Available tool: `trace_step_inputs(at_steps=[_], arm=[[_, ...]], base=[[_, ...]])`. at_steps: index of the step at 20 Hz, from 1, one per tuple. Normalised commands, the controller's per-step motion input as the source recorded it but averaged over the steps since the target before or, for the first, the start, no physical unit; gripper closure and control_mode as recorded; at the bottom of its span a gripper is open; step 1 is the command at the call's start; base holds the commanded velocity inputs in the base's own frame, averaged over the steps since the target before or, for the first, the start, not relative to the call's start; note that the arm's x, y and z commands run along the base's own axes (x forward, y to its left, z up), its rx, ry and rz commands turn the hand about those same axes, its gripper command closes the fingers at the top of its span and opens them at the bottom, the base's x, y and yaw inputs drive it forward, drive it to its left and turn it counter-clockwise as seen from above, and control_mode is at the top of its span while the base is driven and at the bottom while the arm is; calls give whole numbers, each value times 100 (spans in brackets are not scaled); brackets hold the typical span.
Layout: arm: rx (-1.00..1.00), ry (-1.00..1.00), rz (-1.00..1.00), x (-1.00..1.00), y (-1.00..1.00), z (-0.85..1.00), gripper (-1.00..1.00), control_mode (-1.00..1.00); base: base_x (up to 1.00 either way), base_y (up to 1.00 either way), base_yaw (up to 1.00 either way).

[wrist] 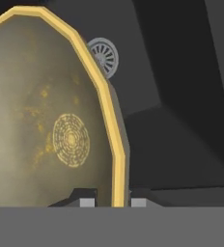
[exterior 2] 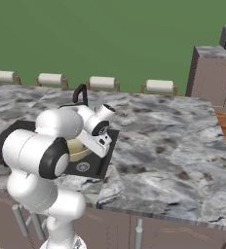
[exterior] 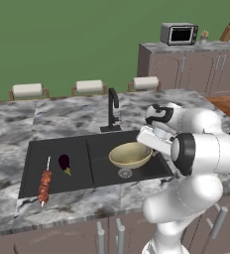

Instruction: Dump the kebab skewer and eggplant from the bowl so the bowl can be washed. Place the bowl in the sink after clearing the leftovers.

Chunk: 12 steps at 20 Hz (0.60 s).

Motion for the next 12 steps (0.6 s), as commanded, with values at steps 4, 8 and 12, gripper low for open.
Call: trace_step_inputs(at_steps=[4, 8, 12], arm=[[0, -5, 0, 40, 10, -17, 100, -100], [0, -6, 0, 5, 0, -54, 100, -100], [0, -2, 0, 0, 1, -51, 100, -100]], base=[[0, 0, 0], [0, 0, 0], [0, 0, 0]])
